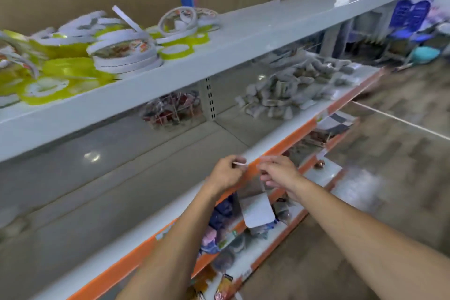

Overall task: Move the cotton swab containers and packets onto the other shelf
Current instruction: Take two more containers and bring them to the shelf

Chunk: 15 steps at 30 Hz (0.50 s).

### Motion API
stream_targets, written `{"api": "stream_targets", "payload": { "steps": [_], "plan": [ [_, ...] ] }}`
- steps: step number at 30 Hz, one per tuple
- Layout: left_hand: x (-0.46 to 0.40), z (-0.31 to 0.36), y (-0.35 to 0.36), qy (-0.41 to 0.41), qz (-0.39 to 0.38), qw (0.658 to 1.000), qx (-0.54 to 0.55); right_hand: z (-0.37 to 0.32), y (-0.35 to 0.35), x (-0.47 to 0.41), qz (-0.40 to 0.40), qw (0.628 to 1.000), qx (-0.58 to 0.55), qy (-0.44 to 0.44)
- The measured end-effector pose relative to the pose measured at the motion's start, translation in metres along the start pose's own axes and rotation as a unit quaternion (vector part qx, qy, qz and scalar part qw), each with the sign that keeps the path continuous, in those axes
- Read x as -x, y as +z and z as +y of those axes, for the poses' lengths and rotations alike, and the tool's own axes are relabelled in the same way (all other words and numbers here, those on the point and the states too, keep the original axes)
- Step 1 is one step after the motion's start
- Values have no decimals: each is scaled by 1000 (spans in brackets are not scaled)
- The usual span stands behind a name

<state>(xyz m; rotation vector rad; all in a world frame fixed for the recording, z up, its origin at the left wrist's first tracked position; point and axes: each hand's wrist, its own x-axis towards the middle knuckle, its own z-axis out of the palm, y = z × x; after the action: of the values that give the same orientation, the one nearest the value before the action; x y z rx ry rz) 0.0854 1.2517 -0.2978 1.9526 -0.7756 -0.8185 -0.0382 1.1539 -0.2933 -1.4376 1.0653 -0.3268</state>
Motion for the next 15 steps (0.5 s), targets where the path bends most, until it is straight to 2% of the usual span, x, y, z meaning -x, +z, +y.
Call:
{"api": "stream_targets", "payload": {
  "steps": [4,15],
  "plan": [
    [-19,23,47,1,-29,999,37,8,-55,-7,9,1000,-26,-1],
    [-95,85,141,62,-55,997,0,19,-163,-56,70,994,-79,9]
  ]
}}
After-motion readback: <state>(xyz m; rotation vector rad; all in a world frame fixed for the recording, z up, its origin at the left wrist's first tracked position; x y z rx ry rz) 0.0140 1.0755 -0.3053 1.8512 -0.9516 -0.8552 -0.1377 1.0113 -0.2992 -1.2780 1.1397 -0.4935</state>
